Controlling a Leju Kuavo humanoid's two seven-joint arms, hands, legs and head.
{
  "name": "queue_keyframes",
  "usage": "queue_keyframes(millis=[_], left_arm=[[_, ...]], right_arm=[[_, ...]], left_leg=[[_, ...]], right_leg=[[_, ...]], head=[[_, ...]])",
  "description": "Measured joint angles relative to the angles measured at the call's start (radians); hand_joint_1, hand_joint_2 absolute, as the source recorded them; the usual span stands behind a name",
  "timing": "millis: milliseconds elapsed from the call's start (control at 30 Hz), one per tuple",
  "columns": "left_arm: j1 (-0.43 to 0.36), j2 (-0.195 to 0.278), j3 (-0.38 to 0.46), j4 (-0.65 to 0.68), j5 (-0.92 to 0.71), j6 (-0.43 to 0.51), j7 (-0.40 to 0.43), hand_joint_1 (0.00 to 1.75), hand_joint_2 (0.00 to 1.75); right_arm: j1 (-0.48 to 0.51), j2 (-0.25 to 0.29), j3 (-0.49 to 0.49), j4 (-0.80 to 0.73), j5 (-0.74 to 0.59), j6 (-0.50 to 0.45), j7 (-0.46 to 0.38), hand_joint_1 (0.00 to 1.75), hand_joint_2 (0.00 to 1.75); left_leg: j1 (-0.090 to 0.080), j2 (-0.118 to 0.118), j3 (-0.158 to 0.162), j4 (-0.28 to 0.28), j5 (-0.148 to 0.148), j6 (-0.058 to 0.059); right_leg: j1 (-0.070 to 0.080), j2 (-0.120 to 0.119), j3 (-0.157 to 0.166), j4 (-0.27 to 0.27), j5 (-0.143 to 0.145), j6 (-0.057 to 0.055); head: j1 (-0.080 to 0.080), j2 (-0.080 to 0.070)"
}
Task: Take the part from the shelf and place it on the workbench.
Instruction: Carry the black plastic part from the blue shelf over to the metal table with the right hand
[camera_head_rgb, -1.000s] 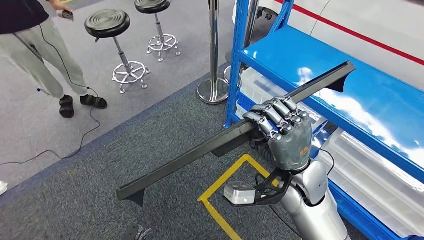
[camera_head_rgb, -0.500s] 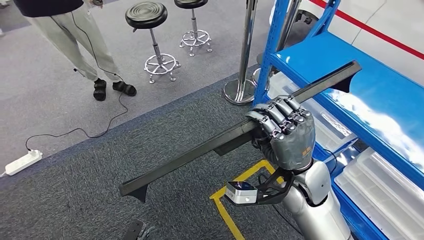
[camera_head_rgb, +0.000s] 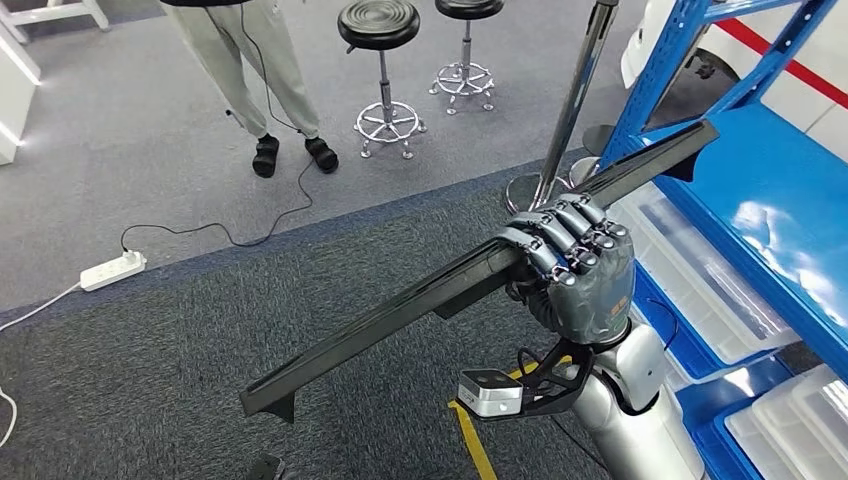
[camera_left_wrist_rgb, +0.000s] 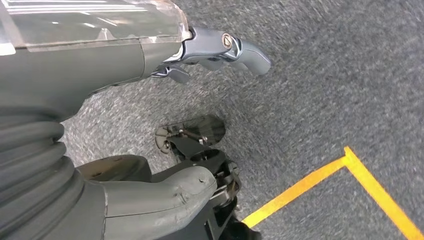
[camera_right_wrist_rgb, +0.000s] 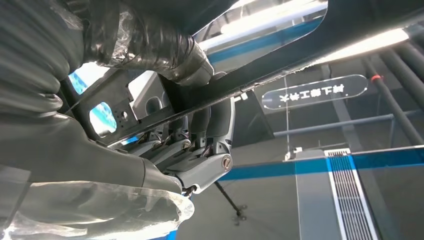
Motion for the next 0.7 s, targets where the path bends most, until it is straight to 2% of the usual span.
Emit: queue_keyframes(millis=[33,100,133,200,233,267,300,333,367,400,433,467,500,533,567,600,633,667,700], left_arm=[[0.001,0.001,0.000,-0.001,0.000,0.000,0.000,0.00,1.75],[0.005,0.003,0.000,-0.002,-0.001,0.001,0.001,0.00,1.75],[0.008,0.005,0.000,-0.002,-0.001,0.001,0.001,0.00,1.75],[0.010,0.007,0.000,-0.004,-0.001,0.002,0.001,0.00,1.75],[0.009,0.008,0.000,-0.005,-0.001,0.002,0.001,0.00,1.75],[0.008,0.008,0.000,-0.007,0.000,0.002,0.001,0.00,1.75],[0.007,0.008,0.000,-0.009,0.002,0.000,0.001,0.00,1.75],[0.007,0.008,0.000,-0.010,0.005,-0.002,0.001,0.00,1.75],[0.007,0.008,0.000,-0.011,0.008,-0.005,0.001,0.00,1.75],[0.006,0.008,0.000,-0.013,0.010,-0.008,0.000,0.00,1.75],[0.005,0.008,0.000,-0.015,0.013,-0.011,0.000,0.00,1.75],[0.002,0.009,0.000,-0.016,0.014,-0.015,-0.002,0.00,1.75],[-0.003,0.009,0.000,-0.017,0.016,-0.018,-0.006,0.00,1.75],[-0.008,0.009,0.000,-0.018,0.018,-0.022,-0.011,0.00,1.75],[-0.012,0.009,0.000,-0.018,0.020,-0.026,-0.016,0.00,1.75],[-0.014,0.009,0.000,-0.018,0.023,-0.030,-0.022,0.00,1.75],[-0.015,0.008,0.000,-0.018,0.026,-0.033,-0.027,0.00,1.75],[-0.016,0.006,0.000,-0.018,0.029,-0.035,-0.030,0.00,1.75],[-0.018,0.005,0.000,-0.018,0.031,-0.035,-0.032,0.00,1.75]], right_arm=[[0.001,0.000,-0.001,-0.001,0.000,0.000,0.000,1.75,1.75],[0.003,0.000,-0.001,-0.001,0.000,0.000,-0.001,1.75,1.75],[0.003,0.000,-0.001,-0.002,0.000,0.000,-0.001,1.75,1.75],[0.003,0.000,-0.001,-0.003,-0.001,0.000,-0.001,1.75,1.75],[0.003,0.000,-0.001,-0.003,-0.001,0.000,-0.002,1.75,1.75],[0.004,0.000,-0.001,-0.004,-0.002,0.000,-0.003,1.75,1.75],[0.005,0.000,-0.001,-0.004,-0.001,0.000,-0.005,1.75,1.75],[0.005,0.000,-0.001,-0.004,0.001,0.000,-0.006,1.75,1.75],[0.005,0.000,-0.001,-0.004,0.005,0.000,-0.006,1.75,1.75],[0.004,0.000,-0.001,-0.004,0.011,0.000,-0.003,1.75,1.75],[0.002,0.000,-0.001,-0.005,0.019,0.000,0.002,1.75,1.75],[-0.001,0.000,-0.001,-0.005,0.026,0.000,0.008,1.75,1.75],[-0.005,0.000,-0.001,-0.007,0.032,0.000,0.016,1.75,1.75],[-0.010,-0.001,0.000,-0.008,0.037,0.000,0.023,1.75,1.75],[-0.015,-0.001,0.001,-0.009,0.040,0.000,0.029,1.75,1.75],[-0.022,-0.002,0.004,-0.009,0.042,0.000,0.034,1.75,1.75],[-0.027,-0.002,0.008,-0.010,0.044,0.000,0.038,1.75,1.75],[-0.033,-0.002,0.012,-0.010,0.046,0.000,0.040,1.75,1.75],[-0.038,-0.002,0.015,-0.011,0.050,0.000,0.042,1.75,1.75]], left_leg=[[0.001,-0.010,-0.005,0.002,-0.001,-0.006],[0.004,-0.029,-0.011,0.001,0.001,-0.019],[0.003,-0.022,-0.013,0.005,-0.003,-0.025],[0.002,0.025,-0.039,0.061,-0.034,-0.036],[0.002,0.058,-0.065,0.116,-0.061,-0.041],[0.005,0.078,-0.099,0.181,-0.090,-0.045],[0.007,0.088,-0.130,0.239,-0.109,-0.048],[0.009,0.094,-0.147,0.268,-0.112,-0.049],[0.009,0.097,-0.145,0.260,-0.096,-0.049],[0.009,0.102,-0.122,0.216,-0.065,-0.045],[0.006,0.116,-0.085,0.147,-0.029,-0.039],[-0.001,0.141,-0.050,0.081,-0.006,-0.030],[-0.008,0.161,-0.025,0.032,0.007,-0.022],[-0.015,0.175,-0.013,0.004,0.010,-0.014],[-0.020,0.177,-0.012,-0.003,0.006,-0.008],[-0.021,0.163,-0.012,-0.008,0.008,-0.003],[-0.017,0.151,-0.008,-0.015,0.011,0.002],[-0.013,0.140,-0.003,-0.024,0.016,0.008],[-0.008,0.129,0.002,-0.032,0.020,0.013]], right_leg=[[0.000,0.010,0.006,-0.016,-0.002,-0.001],[0.002,-0.005,0.010,-0.020,-0.002,-0.006],[0.001,-0.015,0.014,-0.024,-0.001,-0.011],[-0.002,-0.040,0.022,-0.032,-0.001,-0.023],[0.001,-0.053,0.026,-0.034,-0.002,-0.027],[0.003,-0.067,0.027,-0.034,-0.004,-0.030],[0.005,-0.081,0.028,-0.033,-0.006,-0.032],[0.006,-0.095,0.030,-0.033,-0.009,-0.032],[0.007,-0.108,0.032,-0.033,-0.011,-0.032],[0.009,-0.120,0.036,-0.033,-0.014,-0.031],[0.010,-0.132,0.041,-0.033,-0.017,-0.030],[0.012,-0.143,0.046,-0.033,-0.020,-0.028],[0.015,-0.153,0.049,-0.034,-0.023,-0.025],[0.016,-0.163,0.051,-0.035,-0.025,-0.021],[0.018,-0.174,0.053,-0.037,-0.026,-0.016],[0.019,-0.185,0.057,-0.040,-0.026,-0.011],[0.018,-0.185,0.061,-0.040,-0.030,-0.006],[0.018,-0.169,0.060,-0.031,-0.039,-0.002],[0.017,-0.142,0.049,-0.003,-0.059,0.001]], head=[[0.000,0.000],[0.000,0.000],[0.000,0.000],[-0.002,0.000],[-0.002,0.000],[-0.003,0.000],[-0.003,0.000],[-0.003,0.000],[-0.003,0.000],[-0.003,0.000],[-0.003,0.000],[-0.003,0.000],[-0.003,0.000],[-0.003,0.000],[-0.003,0.000],[-0.003,0.000],[-0.003,0.000],[-0.003,0.000],[-0.002,0.000]])
